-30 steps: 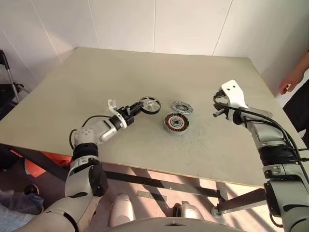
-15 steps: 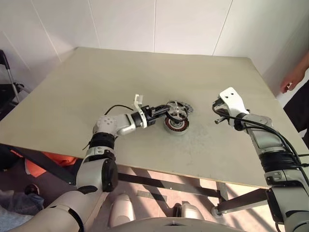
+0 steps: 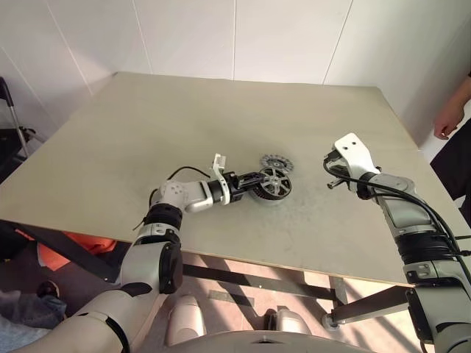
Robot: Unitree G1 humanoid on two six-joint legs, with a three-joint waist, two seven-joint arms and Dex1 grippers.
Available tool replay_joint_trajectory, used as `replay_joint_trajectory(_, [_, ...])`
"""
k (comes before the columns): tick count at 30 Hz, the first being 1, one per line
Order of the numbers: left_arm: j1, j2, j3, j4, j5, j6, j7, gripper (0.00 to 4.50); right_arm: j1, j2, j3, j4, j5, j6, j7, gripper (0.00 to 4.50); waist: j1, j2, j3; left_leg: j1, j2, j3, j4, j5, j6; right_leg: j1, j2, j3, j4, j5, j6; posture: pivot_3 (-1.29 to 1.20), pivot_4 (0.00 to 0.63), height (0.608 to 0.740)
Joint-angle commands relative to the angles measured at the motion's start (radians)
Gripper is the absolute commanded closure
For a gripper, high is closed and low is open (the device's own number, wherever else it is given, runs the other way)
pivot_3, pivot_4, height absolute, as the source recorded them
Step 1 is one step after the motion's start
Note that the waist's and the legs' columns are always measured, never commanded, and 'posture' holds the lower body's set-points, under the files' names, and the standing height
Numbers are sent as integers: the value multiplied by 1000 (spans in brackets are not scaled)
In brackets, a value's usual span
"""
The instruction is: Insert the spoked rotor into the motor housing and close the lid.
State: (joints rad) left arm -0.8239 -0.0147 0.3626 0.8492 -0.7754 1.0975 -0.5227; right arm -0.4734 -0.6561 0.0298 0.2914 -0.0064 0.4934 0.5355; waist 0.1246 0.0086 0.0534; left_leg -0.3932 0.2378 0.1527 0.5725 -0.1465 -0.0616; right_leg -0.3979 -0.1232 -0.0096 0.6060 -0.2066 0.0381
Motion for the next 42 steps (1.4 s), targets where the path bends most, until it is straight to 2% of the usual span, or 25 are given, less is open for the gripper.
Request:
replay_joint_trajectory(1, [-36, 1, 15, -6, -2, -11, -7, 2173, -24, 0, -18, -38, -5, -9, -9, 4500, 0, 0, 0, 0, 0, 0, 0, 0, 0, 0, 0, 0, 0, 0, 0, 0, 0, 740])
replay_joint_trajectory(8, [-36, 21, 25, -36, 5, -22, -14, 2173, -30, 5, -14, -40, -5, -11, -7, 4500, 0, 0, 0, 0, 0, 0, 0, 0, 0, 0, 0, 0, 0, 0, 0, 0, 0, 740])
replay_joint_trajectory(15, [-24, 106, 28, -179, -6, 7, -11, 2173, -39, 6, -30, -57, 9, -13, -5, 4500, -1, 1, 1, 0, 0, 0, 0, 0, 0, 0, 0, 0, 0, 0, 0, 0, 0, 740])
replay_joint_trajectory(20, [13, 149, 8, -331, -9, 25, -6, 2173, -44, 41, -71, -220, 126, 5, 68, 4500, -1, 2, 1, 0, 0, 0, 0, 0, 0, -1, 0, 0, 0, 0, 0, 0, 0, 740])
replay_joint_trajectory(23, [36, 165, 12, -376, 1, 3, 2, 2173, -21, 90, -54, -350, 206, 58, 121, 4500, -2, 2, 1, 0, 1, 0, -1, 0, 0, -1, 1, 0, 0, 0, 0, 0, 0, 740])
replay_joint_trajectory(26, [62, 177, 1, -399, 29, -48, 12, 2173, 23, 134, 4, -408, 218, 111, 131, 4500, -1, 2, 1, 1, 1, 0, -1, 0, 0, 0, 1, 0, 0, 0, 0, 0, 0, 740])
replay_joint_trajectory(29, [77, 187, 1, -407, 34, -67, 17, 2173, 53, 159, 33, -401, 219, 132, 129, 4500, 4, 2, 1, 0, 1, 0, -1, 0, 0, 1, 0, 0, 0, 0, 0, 0, 0, 740])
replay_joint_trajectory(35, [88, 202, 11, -408, 31, -95, 36, 2173, 75, 219, 80, -192, 171, 99, 96, 4500, -1, 1, 1, 1, 1, 0, -1, 0, -1, 0, 0, 0, 0, 0, 0, 0, 0, 740])
replay_joint_trajectory(42, [92, 209, 24, -397, 30, -128, 51, 2173, 28, 183, 39, -284, 209, 69, 134, 4500, -1, 1, 1, 3, 1, 0, -1, 0, -1, 3, 1, 0, 0, 0, 0, 0, 0, 740])
